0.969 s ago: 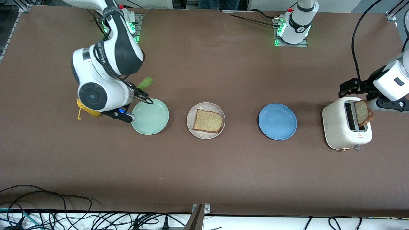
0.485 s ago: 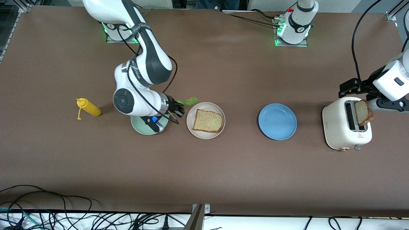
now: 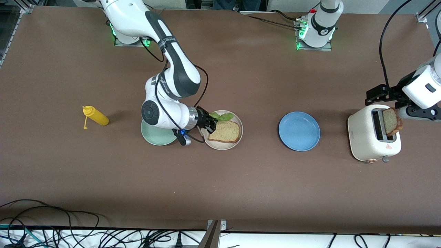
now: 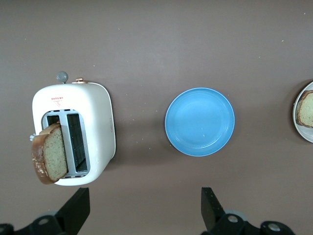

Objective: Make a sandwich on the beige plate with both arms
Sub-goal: 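Lower the lettuce onto the bread and open the right gripper, then move the right gripper back toward the yellow mustard bottle, then position the open right gripper around the mustard bottle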

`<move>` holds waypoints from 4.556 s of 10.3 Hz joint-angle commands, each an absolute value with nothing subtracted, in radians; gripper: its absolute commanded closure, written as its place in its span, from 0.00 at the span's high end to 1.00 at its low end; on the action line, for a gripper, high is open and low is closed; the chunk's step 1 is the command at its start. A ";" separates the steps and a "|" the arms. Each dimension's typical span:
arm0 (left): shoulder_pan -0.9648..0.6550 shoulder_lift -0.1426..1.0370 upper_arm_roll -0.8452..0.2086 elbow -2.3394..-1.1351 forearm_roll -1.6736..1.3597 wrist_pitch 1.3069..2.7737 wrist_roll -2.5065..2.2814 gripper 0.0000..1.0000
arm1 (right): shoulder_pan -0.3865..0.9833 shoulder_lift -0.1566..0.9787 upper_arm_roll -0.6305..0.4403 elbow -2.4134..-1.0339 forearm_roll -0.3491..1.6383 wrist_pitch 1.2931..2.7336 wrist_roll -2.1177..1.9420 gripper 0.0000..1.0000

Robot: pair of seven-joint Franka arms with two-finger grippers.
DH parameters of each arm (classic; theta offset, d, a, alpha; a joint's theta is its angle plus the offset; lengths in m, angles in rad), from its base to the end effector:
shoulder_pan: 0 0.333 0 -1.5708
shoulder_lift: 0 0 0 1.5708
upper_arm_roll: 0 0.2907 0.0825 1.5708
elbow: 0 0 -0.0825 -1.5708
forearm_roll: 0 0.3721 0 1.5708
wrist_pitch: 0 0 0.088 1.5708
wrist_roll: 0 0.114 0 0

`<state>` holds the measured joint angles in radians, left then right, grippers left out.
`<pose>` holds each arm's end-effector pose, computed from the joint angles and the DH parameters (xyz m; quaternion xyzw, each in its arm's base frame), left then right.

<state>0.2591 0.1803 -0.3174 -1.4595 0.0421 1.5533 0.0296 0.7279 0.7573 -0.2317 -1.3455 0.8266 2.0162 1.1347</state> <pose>0.5862 -0.0146 0.5443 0.9983 -0.0430 -0.0389 0.0065 0.5832 0.4092 0.2696 -0.8481 0.4479 0.2238 0.1732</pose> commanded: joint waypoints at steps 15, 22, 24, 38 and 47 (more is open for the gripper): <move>0.262 0.170 -0.321 -1.462 0.017 1.554 0.037 1.00 | 0.699 0.933 -0.230 -1.229 0.930 2.059 1.141 0.69; 0.264 0.170 -0.321 -1.462 0.017 1.554 0.038 1.00 | 0.670 0.875 -0.241 -1.207 0.835 1.975 1.031 0.85; 0.262 0.170 -0.321 -1.462 0.017 1.554 0.038 1.00 | 0.650 0.784 -0.251 -1.219 0.752 1.869 0.942 0.85; 0.262 0.170 -0.321 -1.462 0.017 1.554 0.038 1.00 | 0.650 0.571 -0.863 -1.489 0.388 1.529 -0.556 1.00; 0.262 0.170 -0.321 -1.462 0.017 1.554 0.038 1.00 | 0.338 0.667 -0.877 -1.655 0.720 1.641 -1.689 1.00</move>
<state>0.2568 0.1802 -0.3188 -1.4595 0.0420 1.5535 0.0296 0.3700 0.6300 -0.8839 -1.6479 0.6486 1.6333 -1.5325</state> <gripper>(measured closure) 0.000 0.000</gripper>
